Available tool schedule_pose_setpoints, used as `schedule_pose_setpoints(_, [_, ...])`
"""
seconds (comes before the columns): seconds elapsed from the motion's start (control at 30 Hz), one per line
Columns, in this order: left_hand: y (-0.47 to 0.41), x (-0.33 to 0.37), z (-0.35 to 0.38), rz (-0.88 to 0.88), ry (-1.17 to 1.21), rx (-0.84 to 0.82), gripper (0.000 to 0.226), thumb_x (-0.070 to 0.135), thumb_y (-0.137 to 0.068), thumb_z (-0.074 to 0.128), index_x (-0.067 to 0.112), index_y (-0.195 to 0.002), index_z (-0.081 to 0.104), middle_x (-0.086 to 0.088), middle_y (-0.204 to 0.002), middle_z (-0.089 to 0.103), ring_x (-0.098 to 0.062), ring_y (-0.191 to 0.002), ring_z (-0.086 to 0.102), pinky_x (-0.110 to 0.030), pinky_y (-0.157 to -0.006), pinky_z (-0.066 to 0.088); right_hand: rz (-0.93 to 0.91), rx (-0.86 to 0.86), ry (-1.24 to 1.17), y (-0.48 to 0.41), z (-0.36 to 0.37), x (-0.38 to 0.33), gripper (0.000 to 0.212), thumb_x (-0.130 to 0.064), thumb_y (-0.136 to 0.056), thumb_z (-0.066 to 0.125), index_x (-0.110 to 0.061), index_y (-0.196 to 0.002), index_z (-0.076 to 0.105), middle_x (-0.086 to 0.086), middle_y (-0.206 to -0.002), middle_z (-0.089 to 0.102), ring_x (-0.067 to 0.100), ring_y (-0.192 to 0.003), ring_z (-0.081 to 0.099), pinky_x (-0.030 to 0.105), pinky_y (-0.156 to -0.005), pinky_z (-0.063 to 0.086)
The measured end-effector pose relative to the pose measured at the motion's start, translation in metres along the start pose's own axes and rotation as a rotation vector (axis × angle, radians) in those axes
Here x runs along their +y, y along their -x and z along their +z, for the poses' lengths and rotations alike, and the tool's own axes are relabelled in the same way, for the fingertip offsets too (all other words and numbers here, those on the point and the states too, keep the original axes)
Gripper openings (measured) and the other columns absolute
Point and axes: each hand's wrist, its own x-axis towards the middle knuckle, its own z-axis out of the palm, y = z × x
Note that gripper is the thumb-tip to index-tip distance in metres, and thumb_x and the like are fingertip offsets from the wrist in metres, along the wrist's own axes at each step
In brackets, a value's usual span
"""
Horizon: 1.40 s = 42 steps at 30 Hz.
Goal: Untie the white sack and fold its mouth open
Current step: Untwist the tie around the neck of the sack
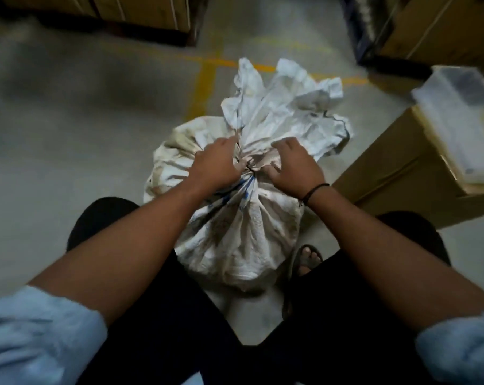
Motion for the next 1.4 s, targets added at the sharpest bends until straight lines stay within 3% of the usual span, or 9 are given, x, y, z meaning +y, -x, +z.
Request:
schedule_pose_setpoints(0.13, [0.03, 0.004, 0.007, 0.011, -0.085, -0.013, 0.069, 0.044, -0.087, 0.061, 0.027, -0.15, 0.038, -0.007, -0.147, 0.05, -0.032, -0.131, 0.051, -0.051, -0.105, 0.044, 0.119, -0.051, 0.032, 0.033, 0.003, 0.001, 0.059, -0.038, -0.085, 0.062, -0.014, -0.137, 0.049, 0.013, -0.14, 0.047, 0.034, -0.122, 0.052, 0.044, -0.098, 0.049])
schedule_pose_setpoints(0.33, [0.038, -0.004, 0.008, 0.049, -0.093, 0.01, 0.068, 0.049, -0.089, 0.06, 0.026, -0.15, 0.04, -0.007, -0.145, 0.052, -0.031, -0.127, 0.054, -0.049, -0.099, 0.049, 0.324, -0.09, -0.241, 0.03, 0.009, 0.007, 0.071, -0.039, -0.084, 0.066, -0.009, -0.143, 0.042, 0.017, -0.143, 0.044, 0.034, -0.129, 0.047, 0.043, -0.103, 0.046])
schedule_pose_setpoints(0.6, [0.019, -0.028, 0.007, 0.102, -0.075, 0.064, 0.066, 0.04, -0.086, 0.063, 0.024, -0.148, 0.044, -0.008, -0.142, 0.056, -0.03, -0.126, 0.055, -0.043, -0.099, 0.049, 0.199, -0.113, -0.207, 0.004, 0.031, -0.004, 0.079, -0.043, -0.087, 0.063, -0.015, -0.152, 0.026, 0.015, -0.151, 0.037, 0.033, -0.134, 0.045, 0.044, -0.106, 0.045])
schedule_pose_setpoints(0.77, [0.003, -0.028, 0.009, 0.123, 0.019, 0.135, 0.057, 0.029, -0.09, 0.062, 0.022, -0.145, 0.048, -0.005, -0.142, 0.055, -0.026, -0.127, 0.054, -0.042, -0.103, 0.048, 0.203, -0.127, -0.34, -0.013, 0.056, -0.015, 0.106, -0.053, -0.084, 0.068, -0.012, -0.158, 0.004, 0.021, -0.163, 0.012, 0.031, -0.152, 0.015, 0.039, -0.119, 0.026])
schedule_pose_setpoints(0.87, [-0.008, -0.02, 0.004, 0.174, 0.092, 0.217, 0.053, 0.014, -0.09, 0.059, 0.022, -0.141, 0.053, -0.003, -0.139, 0.057, -0.024, -0.125, 0.055, -0.042, -0.103, 0.048, 0.193, -0.13, -0.387, -0.025, 0.066, -0.026, 0.113, -0.059, -0.081, 0.063, -0.014, -0.158, -0.005, 0.025, -0.163, 0.001, 0.037, -0.153, 0.0, 0.051, -0.122, 0.017])
schedule_pose_setpoints(1.03, [-0.021, 0.002, -0.011, 0.344, 0.15, 0.337, 0.054, 0.02, -0.083, 0.035, 0.022, -0.129, 0.063, 0.0, -0.129, 0.061, -0.023, -0.111, 0.059, -0.042, -0.092, 0.051, -0.06, -0.147, -0.061, -0.052, 0.07, -0.053, 0.093, -0.061, -0.083, 0.028, -0.008, -0.158, 0.013, 0.026, -0.162, 0.009, 0.048, -0.149, -0.007, 0.064, -0.118, -0.002])
schedule_pose_setpoints(1.13, [-0.031, 0.008, -0.014, 0.483, 0.095, 0.357, 0.047, 0.012, -0.082, 0.052, 0.023, -0.125, 0.069, 0.005, -0.126, 0.065, -0.021, -0.106, 0.058, -0.038, -0.089, 0.05, -0.333, -0.139, 0.213, -0.058, 0.077, -0.067, 0.087, -0.06, -0.079, 0.035, -0.013, -0.152, 0.035, 0.022, -0.153, 0.038, 0.048, -0.147, 0.015, 0.067, -0.115, 0.008])
schedule_pose_setpoints(1.27, [-0.049, 0.004, -0.004, 0.655, -0.007, 0.3, 0.054, -0.006, -0.077, 0.055, 0.024, -0.118, 0.074, 0.008, -0.12, 0.072, -0.022, -0.106, 0.059, -0.035, -0.088, 0.05, -0.603, -0.147, 0.084, -0.04, 0.074, -0.073, 0.059, -0.05, -0.083, 0.052, -0.011, -0.127, 0.061, 0.016, -0.126, 0.064, 0.039, -0.123, 0.053, 0.051, -0.105, 0.039])
schedule_pose_setpoints(1.4, [-0.058, -0.008, 0.003, 0.537, -0.195, 0.072, 0.046, 0.007, -0.09, 0.057, 0.029, -0.129, 0.067, 0.006, -0.137, 0.064, -0.022, -0.131, 0.051, -0.036, -0.103, 0.04, -0.688, -0.119, 0.079, -0.029, 0.081, -0.074, 0.053, -0.039, -0.074, 0.074, -0.007, -0.116, 0.065, 0.02, -0.108, 0.07, 0.042, -0.099, 0.065, 0.046, -0.087, 0.054])
